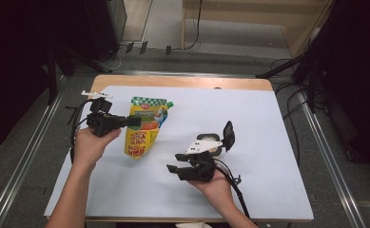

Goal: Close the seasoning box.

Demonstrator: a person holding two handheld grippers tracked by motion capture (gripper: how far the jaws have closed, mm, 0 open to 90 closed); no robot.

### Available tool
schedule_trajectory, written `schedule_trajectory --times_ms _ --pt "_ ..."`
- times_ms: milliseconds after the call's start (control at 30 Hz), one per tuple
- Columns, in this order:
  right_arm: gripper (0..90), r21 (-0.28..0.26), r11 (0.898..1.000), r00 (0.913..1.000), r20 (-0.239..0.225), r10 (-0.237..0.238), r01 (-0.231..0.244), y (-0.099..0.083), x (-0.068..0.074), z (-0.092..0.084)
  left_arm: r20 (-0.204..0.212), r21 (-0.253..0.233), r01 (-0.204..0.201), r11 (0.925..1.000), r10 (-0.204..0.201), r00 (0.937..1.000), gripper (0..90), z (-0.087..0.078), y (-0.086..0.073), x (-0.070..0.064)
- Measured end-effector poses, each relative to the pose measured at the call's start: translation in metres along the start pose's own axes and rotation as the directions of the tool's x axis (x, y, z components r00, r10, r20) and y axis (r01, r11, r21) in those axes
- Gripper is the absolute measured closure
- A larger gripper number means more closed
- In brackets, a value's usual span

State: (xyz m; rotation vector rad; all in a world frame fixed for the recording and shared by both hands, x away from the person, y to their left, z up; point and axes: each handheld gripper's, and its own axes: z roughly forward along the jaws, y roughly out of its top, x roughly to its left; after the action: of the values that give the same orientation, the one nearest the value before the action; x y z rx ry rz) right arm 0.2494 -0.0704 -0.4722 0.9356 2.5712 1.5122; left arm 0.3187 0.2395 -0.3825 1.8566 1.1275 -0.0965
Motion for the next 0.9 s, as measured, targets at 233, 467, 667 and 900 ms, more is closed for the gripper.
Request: schedule_trajectory --times_ms 233,467,667,900 --pt "49.7 -0.001 1.0 1.0 -0.004 -0.005 0.005 0.003 -0.001 0.001 -0.016 -0.024 -0.021 0.9995 0.02 0.9997 83.6 -0.01 -0.019 -0.002" --pt "49.8 0.0 1.0 0.9999 -0.009 -0.004 0.004 0.005 -0.003 0.001 -0.03 -0.03 -0.011 0.9995 0.01 0.9995 81.2 -0.019 -0.037 -0.002" --pt "50.3 0.015 1.0 0.9999 -0.014 0.003 -0.003 0.006 -0.004 0.002 -0.043 -0.031 -0.004 0.9995 0.002 0.9991 78.8 -0.023 -0.043 0.001" --pt "50.9 0.02 1.0 0.9999 -0.012 0.012 -0.011 0.007 -0.007 0.001 -0.043 -0.032 -0.011 0.9994 0.009 0.999 77.4 -0.023 -0.044 0.0"
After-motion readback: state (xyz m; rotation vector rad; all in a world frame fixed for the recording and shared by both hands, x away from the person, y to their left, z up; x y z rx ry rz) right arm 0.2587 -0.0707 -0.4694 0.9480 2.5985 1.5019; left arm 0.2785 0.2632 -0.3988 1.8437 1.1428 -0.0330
